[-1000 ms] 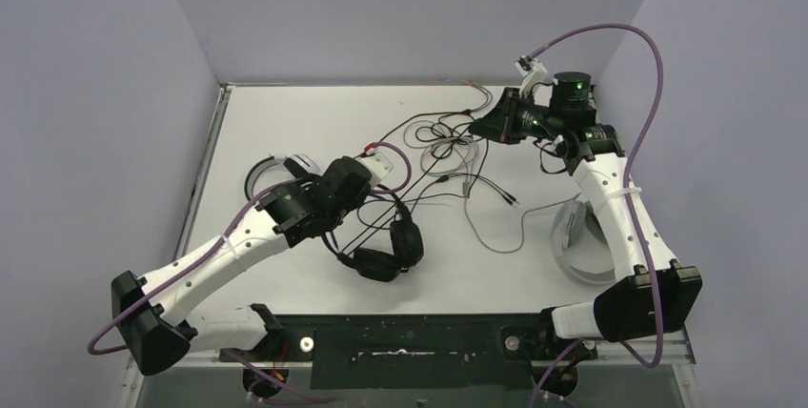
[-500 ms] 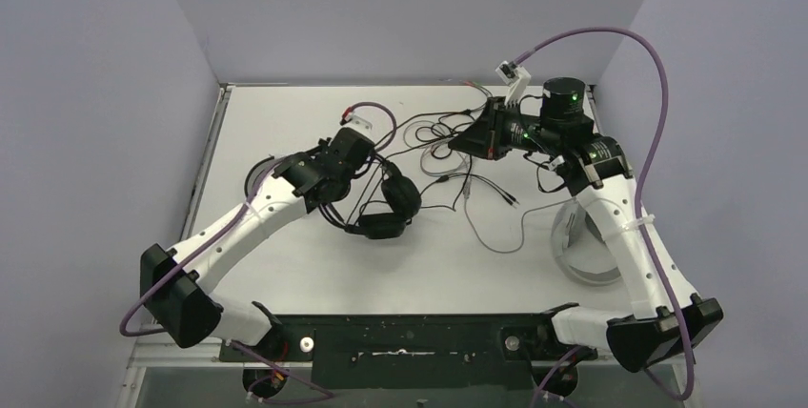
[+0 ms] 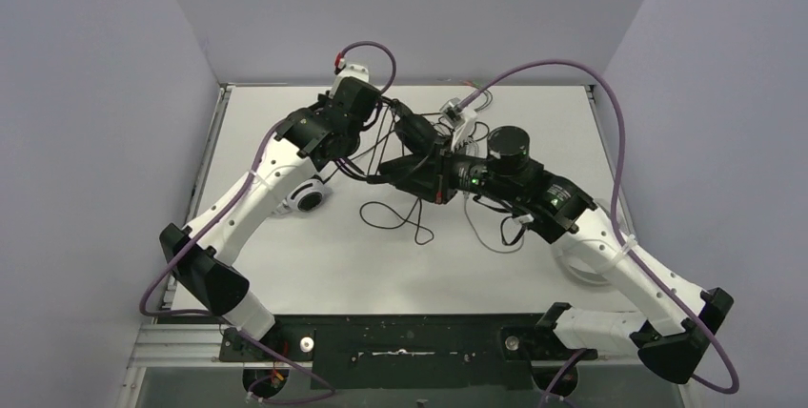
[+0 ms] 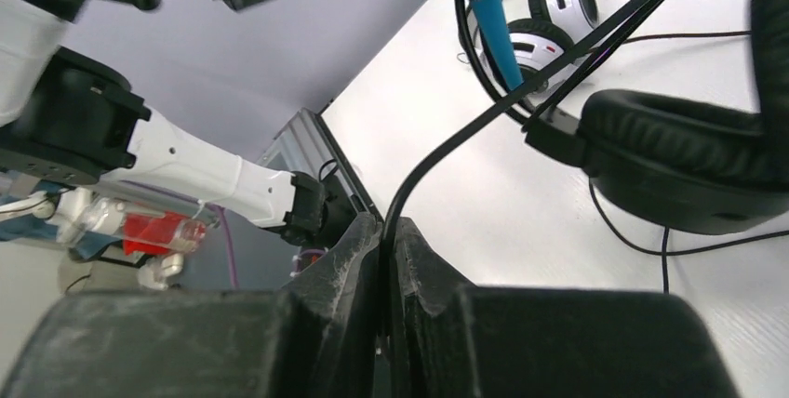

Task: Wrap the headphones
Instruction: Wrap the headphones cable around the headphones.

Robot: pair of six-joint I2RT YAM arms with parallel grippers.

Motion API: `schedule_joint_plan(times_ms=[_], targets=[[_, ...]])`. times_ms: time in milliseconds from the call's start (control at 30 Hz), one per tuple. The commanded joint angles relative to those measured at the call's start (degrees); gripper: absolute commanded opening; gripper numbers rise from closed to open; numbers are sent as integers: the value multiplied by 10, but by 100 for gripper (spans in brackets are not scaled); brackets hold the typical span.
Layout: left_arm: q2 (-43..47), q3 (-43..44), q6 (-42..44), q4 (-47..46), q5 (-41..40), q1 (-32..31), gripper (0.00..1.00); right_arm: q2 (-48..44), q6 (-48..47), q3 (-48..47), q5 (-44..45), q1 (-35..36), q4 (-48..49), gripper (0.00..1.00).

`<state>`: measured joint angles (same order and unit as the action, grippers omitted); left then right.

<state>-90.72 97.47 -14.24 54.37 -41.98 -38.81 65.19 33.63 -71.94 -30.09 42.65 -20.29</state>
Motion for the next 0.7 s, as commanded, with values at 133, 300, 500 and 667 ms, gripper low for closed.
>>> schedule_joint_plan(times_ms=[133, 300, 500, 667], targets=[[-8, 122, -60, -22, 30, 13, 0, -2, -39, 62, 186, 128, 104, 0], [14, 126, -78, -15, 50, 13, 0, 14, -99, 137, 276, 181, 172, 0], [61, 106, -110, -7, 97, 17, 0, 31, -141, 215, 348, 217, 283, 3], [95, 104, -139, -4, 126, 23, 0, 42, -143, 265, 413, 233, 368, 5]])
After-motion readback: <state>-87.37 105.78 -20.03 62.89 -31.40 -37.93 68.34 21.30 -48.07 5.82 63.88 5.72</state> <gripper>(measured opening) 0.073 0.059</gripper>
